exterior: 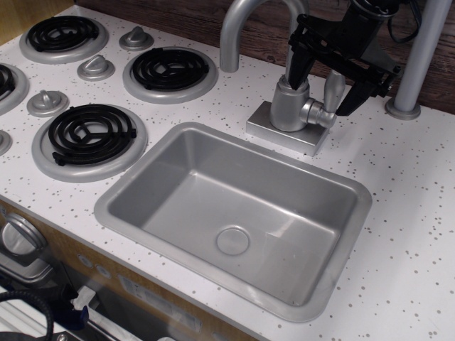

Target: Lever vertical to front

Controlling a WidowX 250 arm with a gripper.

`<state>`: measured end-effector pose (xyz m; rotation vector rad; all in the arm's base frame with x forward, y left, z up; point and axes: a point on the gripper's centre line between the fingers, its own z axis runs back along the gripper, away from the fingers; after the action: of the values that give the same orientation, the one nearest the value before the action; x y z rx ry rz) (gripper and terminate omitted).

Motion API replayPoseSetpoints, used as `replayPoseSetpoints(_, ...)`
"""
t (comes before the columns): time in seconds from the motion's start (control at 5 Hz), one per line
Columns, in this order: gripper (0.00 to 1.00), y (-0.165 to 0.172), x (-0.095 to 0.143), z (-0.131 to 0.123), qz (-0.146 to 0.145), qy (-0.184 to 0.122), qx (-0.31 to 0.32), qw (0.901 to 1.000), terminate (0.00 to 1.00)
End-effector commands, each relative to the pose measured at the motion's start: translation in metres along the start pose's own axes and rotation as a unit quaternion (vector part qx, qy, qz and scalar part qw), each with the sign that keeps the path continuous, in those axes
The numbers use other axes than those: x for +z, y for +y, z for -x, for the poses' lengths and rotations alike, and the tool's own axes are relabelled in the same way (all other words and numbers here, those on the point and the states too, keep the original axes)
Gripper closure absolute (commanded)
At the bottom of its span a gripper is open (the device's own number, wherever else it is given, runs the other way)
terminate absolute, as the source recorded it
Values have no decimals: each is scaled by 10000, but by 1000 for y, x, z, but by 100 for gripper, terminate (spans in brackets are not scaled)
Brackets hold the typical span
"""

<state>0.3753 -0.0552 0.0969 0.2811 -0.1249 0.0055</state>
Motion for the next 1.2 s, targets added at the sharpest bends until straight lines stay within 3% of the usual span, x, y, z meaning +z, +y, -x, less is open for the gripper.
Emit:
replayPoseSetpoints(0.0, 0, 0, 0, 0, 0, 0, 0, 10000, 0)
replayPoseSetpoints(0.6, 0, -3, 17, -35, 55, -642, -277, 9975, 0)
replayPoseSetpoints(1.0, 0, -5, 8, -43, 93, -647, -397, 9971, 0)
